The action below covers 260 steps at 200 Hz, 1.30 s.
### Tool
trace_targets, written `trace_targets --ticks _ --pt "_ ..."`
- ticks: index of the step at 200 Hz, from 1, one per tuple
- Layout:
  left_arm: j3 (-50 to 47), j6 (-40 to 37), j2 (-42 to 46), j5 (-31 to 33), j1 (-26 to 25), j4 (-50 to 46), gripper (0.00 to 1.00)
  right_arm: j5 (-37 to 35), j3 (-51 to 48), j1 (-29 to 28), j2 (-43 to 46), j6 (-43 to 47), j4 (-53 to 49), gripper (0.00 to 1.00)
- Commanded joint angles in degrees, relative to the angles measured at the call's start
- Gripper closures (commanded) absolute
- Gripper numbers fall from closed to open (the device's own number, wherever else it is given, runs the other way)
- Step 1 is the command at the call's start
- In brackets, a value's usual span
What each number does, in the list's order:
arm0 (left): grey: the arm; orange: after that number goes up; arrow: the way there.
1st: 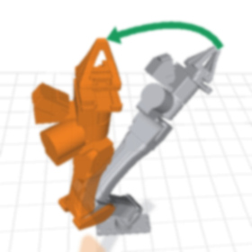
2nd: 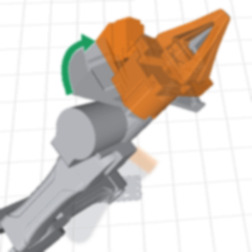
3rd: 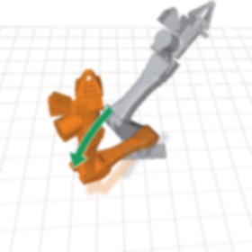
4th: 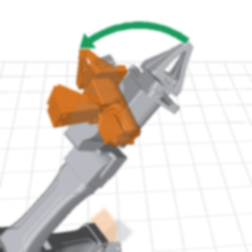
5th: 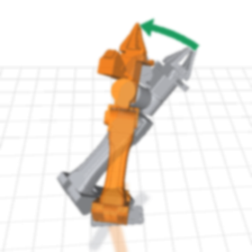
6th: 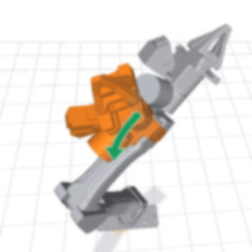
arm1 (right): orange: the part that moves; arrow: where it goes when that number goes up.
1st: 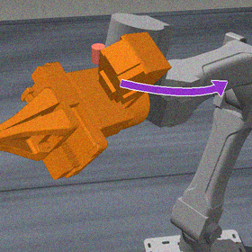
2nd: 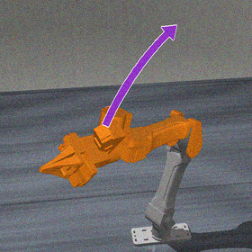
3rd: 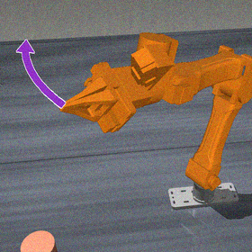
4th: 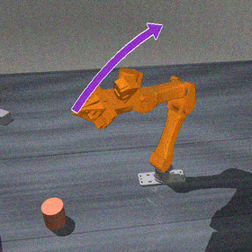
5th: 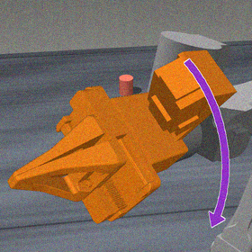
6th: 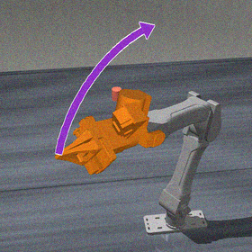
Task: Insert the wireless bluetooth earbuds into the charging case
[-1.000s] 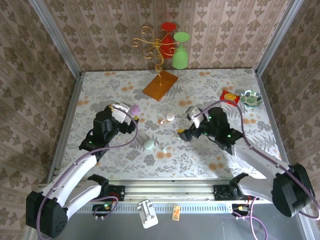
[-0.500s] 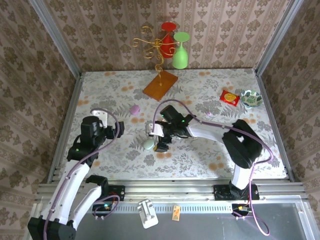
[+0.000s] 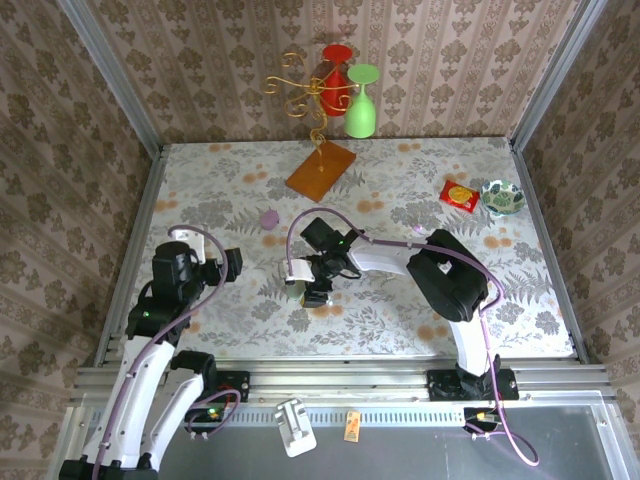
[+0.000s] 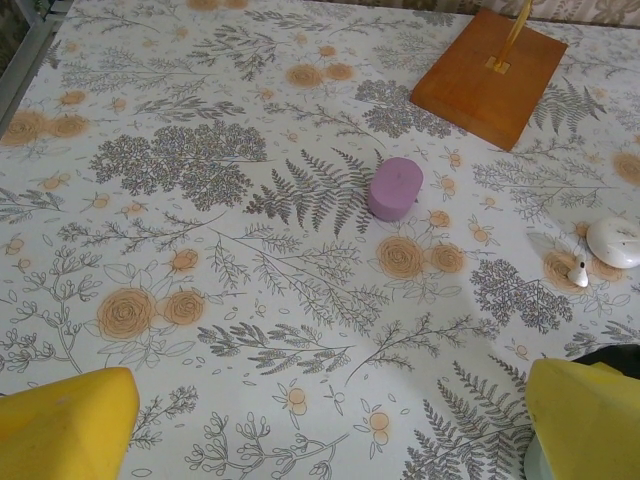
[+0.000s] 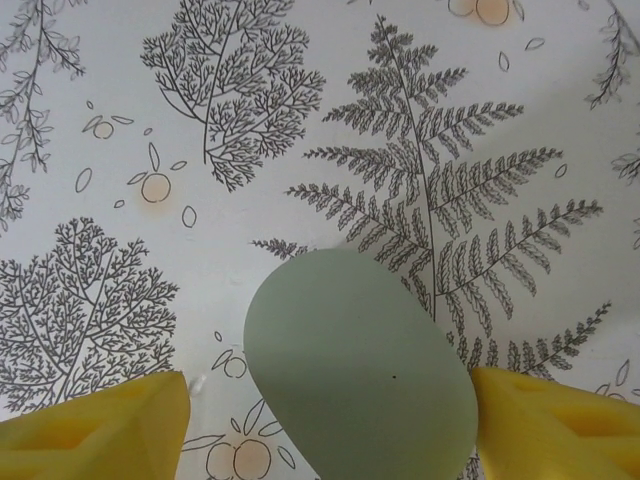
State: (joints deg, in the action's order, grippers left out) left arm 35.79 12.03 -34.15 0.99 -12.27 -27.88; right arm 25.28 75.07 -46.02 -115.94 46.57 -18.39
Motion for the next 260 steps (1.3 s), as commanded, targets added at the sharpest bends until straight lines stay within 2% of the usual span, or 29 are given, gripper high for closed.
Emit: trace_targets --ticks 1,29,36,92,135,159,186,214,243,256,260 --pt "-0.3 1.2 -0.2 -1.0 0.5 0.5 0.00 -0.5 1.6 -0.4 -1.2 0.9 -2.3 0.29" --pt "-0.7 1.3 -0.3 -1.2 0.4 1.2 0.00 -1.4 1.4 -0.4 -1.3 1.1 -3.0 0.35" --pt "-0.7 1.2 -0.2 -1.2 0.5 1.3 0.00 -1.4 1.4 -0.4 -1.3 1.2 -3.1 0.40" --pt "-0.8 1.1 -0.9 -2.0 0.4 2.0 0.00 -1.4 1.2 -0.4 -0.9 0.3 -3.4 0.58" --pt "-0.7 0.7 -1.2 -3.0 0.4 3.2 0.00 -1.9 0.6 -0.4 0.6 -1.1 -3.4 0.64" --pt "-1.5 -1.1 0.0 -7.4 -0.3 7.8 0.00 -1.8 -1.3 0.1 4.6 -3.5 -2.6 0.65" --pt "-1.8 -4.5 0.2 -11.2 -3.5 13.4 0.00 -0.4 -4.9 2.3 11.6 -7.7 -1.7 0.66" --pt "-1.9 -8.8 -0.7 -15.2 -8.6 20.5 0.00 1.6 -6.5 6.1 19.8 -9.8 -7.0 0.66" --pt "-1.0 -11.7 -3.3 -22.9 -13.0 26.0 0.00 2.7 -6.5 10.7 28.4 -12.3 -12.9 0.70" --pt "-0.8 -11.9 -5.0 -27.0 -13.5 29.0 0.00 3.2 -5.9 12.4 31.8 -13.3 -16.0 0.71" --pt "-0.9 -12.0 -5.6 -27.9 -15.2 29.8 0.00 3.5 -5.6 12.9 32.6 -13.5 -17.0 0.71"
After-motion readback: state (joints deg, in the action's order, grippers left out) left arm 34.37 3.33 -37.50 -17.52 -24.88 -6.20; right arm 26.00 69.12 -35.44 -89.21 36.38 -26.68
